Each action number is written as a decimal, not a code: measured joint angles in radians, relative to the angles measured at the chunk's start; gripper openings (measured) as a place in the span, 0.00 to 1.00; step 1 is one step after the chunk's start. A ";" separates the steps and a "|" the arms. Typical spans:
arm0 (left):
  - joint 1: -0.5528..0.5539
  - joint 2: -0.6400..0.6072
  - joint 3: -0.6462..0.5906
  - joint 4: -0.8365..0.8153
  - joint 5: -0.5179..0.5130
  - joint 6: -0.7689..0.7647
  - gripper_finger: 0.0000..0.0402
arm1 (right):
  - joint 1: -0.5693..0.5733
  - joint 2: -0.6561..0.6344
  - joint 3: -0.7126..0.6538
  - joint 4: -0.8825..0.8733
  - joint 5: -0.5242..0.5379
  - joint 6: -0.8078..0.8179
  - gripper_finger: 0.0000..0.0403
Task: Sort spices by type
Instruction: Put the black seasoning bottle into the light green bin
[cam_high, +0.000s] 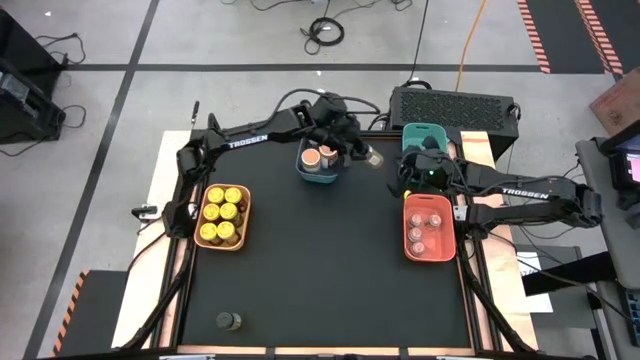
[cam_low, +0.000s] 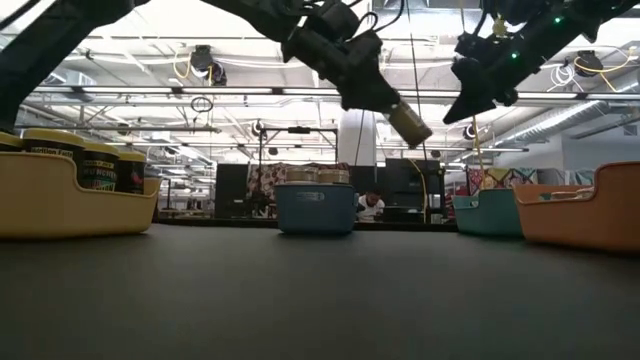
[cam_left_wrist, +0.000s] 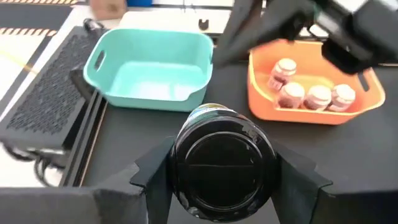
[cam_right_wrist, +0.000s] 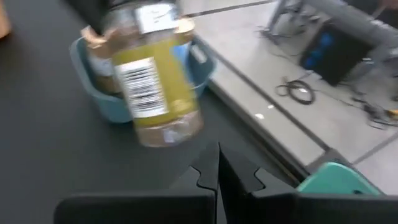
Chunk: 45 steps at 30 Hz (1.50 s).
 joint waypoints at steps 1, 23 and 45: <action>0.000 0.009 0.012 -0.001 0.014 0.000 0.52 | 0.000 0.004 0.000 -0.004 -0.025 -0.005 0.01; 0.040 -0.011 0.025 -0.089 0.155 0.034 0.56 | 0.004 0.022 0.001 0.172 -0.305 -0.292 0.69; -0.047 -0.011 0.025 -0.082 0.153 0.059 0.56 | 0.000 0.198 0.001 0.406 -0.374 -0.252 0.89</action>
